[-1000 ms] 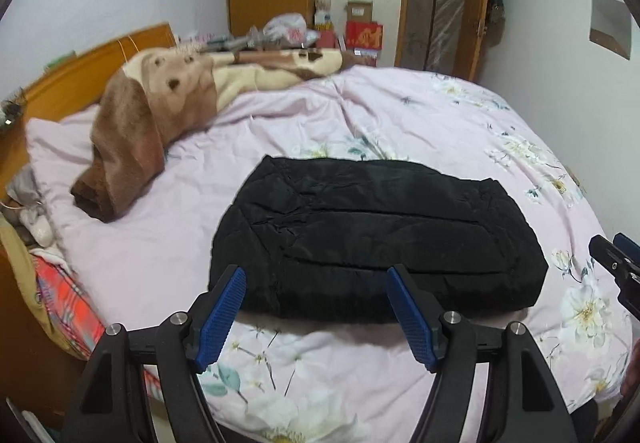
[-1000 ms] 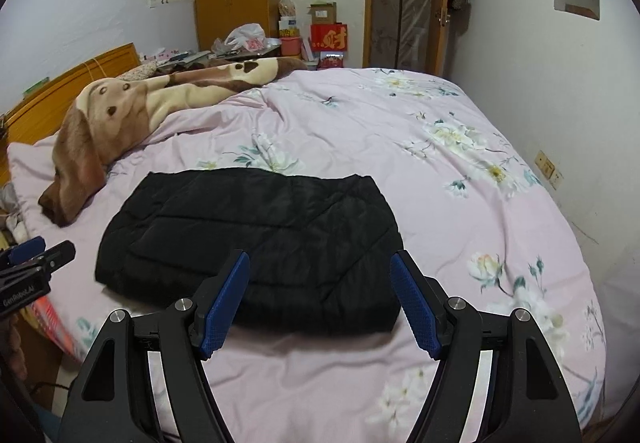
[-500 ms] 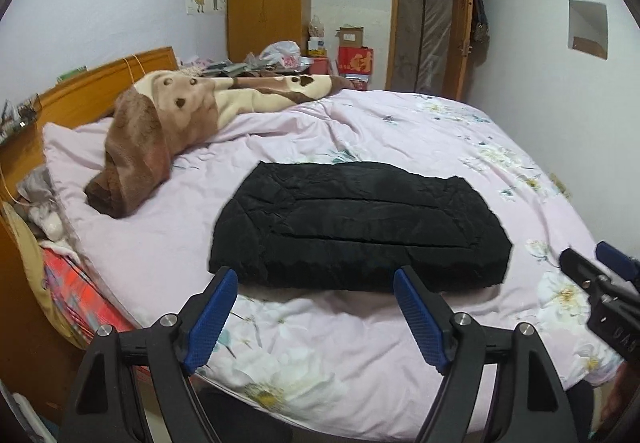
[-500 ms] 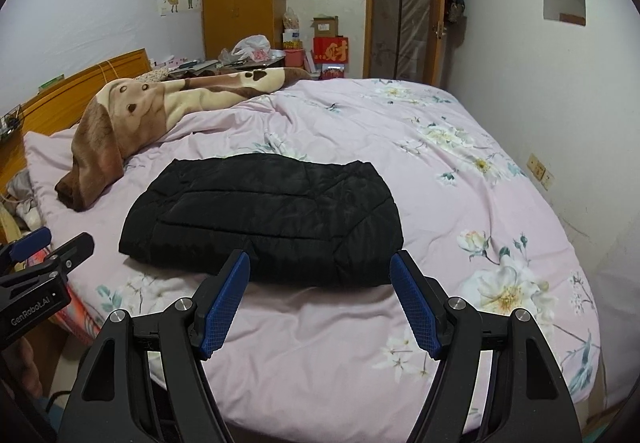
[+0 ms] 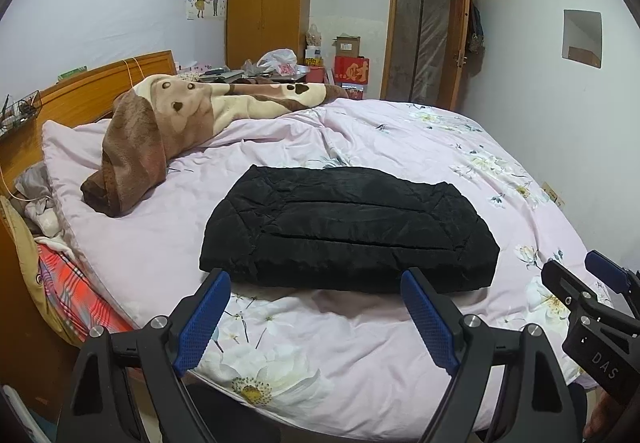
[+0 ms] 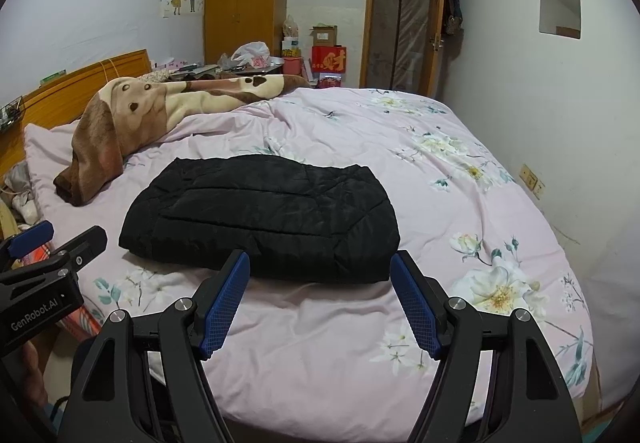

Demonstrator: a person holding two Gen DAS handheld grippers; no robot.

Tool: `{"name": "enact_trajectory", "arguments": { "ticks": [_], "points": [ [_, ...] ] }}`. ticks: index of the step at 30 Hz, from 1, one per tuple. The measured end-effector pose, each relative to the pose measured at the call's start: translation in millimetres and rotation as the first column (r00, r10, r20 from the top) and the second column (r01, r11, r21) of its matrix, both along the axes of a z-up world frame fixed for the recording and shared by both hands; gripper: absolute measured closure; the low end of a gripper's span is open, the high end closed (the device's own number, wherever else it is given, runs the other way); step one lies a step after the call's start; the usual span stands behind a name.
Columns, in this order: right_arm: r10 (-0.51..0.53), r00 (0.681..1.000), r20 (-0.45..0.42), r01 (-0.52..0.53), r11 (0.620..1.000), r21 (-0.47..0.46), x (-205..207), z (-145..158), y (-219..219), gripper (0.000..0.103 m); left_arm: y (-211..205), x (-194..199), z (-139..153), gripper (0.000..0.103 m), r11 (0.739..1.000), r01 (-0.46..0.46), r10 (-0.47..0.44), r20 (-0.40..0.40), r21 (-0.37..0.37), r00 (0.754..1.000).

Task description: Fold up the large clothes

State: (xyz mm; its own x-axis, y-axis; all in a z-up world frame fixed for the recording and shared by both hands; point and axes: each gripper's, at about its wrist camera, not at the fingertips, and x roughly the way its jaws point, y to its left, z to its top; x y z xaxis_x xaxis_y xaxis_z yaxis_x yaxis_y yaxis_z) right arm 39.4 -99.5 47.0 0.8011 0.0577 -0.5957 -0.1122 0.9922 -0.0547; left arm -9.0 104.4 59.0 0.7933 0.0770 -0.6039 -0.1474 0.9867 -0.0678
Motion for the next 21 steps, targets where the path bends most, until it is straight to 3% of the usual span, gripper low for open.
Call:
{"name": "enact_trajectory", "arguments": {
  "ticks": [6, 17, 21],
  "points": [
    [0.003, 1.0, 0.003, -0.003, 1.0, 0.001, -1.7, -0.1, 0.4, 0.03, -1.9, -0.7, 0.1, 0.016, 1.0, -0.006, 0.007, -0.006, 0.013, 1.0],
    [0.006, 1.0, 0.0, -0.006, 1.0, -0.002, -2.3, -0.8, 2.2, 0.03, 2.2, -3.8, 0.2, 0.016, 1.0, 0.012, -0.012, 0.015, -0.028, 1.0],
    [0.005, 1.0, -0.001, -0.005, 1.0, -0.004, -2.6, -1.0, 2.5, 0.03, -1.6, -2.4, -0.9, 0.015, 1.0, 0.013, -0.013, 0.005, 0.009, 1.0]
  ]
}}
